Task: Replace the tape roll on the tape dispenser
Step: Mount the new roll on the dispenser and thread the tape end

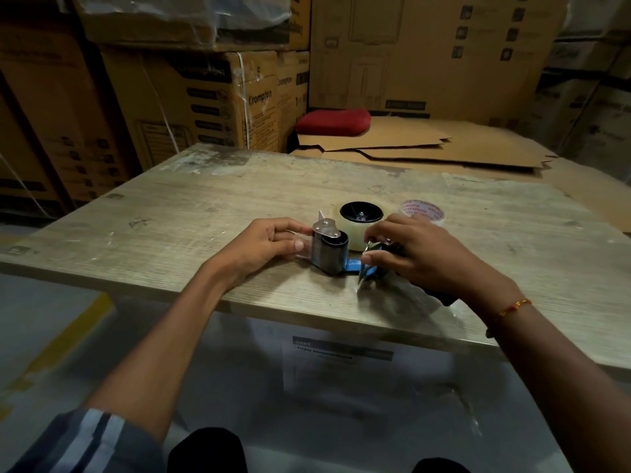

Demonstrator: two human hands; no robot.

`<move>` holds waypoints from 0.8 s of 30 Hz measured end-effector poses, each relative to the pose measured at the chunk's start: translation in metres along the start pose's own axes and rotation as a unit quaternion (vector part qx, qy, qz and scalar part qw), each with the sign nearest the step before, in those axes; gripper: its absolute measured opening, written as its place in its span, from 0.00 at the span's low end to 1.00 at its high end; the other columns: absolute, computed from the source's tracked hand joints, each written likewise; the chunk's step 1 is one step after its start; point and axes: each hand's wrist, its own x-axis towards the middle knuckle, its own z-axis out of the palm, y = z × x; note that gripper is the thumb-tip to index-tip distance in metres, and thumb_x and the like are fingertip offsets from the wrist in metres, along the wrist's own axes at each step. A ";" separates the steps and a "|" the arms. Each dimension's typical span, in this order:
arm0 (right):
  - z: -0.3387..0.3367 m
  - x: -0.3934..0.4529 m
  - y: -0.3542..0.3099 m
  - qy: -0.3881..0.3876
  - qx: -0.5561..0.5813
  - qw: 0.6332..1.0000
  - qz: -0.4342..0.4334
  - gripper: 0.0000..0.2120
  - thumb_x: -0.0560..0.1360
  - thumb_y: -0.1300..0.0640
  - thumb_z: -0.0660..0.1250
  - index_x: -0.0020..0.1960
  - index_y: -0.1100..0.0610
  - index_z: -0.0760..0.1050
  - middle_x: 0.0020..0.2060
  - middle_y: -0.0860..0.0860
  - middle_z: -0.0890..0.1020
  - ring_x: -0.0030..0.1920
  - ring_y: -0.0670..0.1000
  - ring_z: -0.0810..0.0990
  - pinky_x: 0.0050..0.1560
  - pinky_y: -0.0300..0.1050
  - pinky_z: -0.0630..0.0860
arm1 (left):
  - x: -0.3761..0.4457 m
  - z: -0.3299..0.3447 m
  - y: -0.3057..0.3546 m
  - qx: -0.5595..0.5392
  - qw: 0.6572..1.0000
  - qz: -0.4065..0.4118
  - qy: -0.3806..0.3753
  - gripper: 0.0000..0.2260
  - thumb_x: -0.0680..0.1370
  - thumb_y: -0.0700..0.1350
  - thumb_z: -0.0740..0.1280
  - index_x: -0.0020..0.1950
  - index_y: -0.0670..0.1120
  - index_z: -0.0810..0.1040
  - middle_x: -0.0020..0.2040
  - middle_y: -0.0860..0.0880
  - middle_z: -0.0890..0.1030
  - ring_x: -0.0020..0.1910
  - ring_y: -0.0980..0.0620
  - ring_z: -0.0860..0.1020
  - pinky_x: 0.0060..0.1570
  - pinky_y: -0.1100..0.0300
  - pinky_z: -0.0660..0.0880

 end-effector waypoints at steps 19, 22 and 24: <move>0.001 -0.018 -0.012 0.001 -0.029 0.982 0.189 0.43 0.64 0.20 0.53 0.67 0.49 0.66 0.51 0.51 0.80 0.46 0.53 0.77 0.43 0.49 0.75 | -0.010 -0.012 0.004 0.022 0.995 -0.014 -0.098 0.06 0.73 0.33 0.71 0.49 0.33 0.81 0.55 0.42 0.85 0.57 0.48 0.83 0.53 0.60 0.80; -0.004 -0.014 -0.010 -0.044 0.012 0.979 0.199 0.44 0.62 0.20 0.55 0.67 0.49 0.66 0.51 0.50 0.78 0.48 0.52 0.77 0.48 0.51 0.77 | -0.009 -0.014 0.004 0.027 0.994 -0.014 -0.105 0.08 0.74 0.34 0.70 0.51 0.33 0.82 0.56 0.43 0.85 0.57 0.48 0.83 0.53 0.60 0.80; -0.009 -0.011 -0.005 -0.075 0.054 0.975 0.200 0.42 0.62 0.20 0.60 0.64 0.48 0.67 0.53 0.50 0.79 0.49 0.50 0.78 0.48 0.49 0.76 | -0.009 -0.014 0.004 0.030 0.994 -0.010 -0.106 0.08 0.76 0.34 0.68 0.54 0.34 0.82 0.56 0.43 0.85 0.57 0.47 0.82 0.56 0.58 0.79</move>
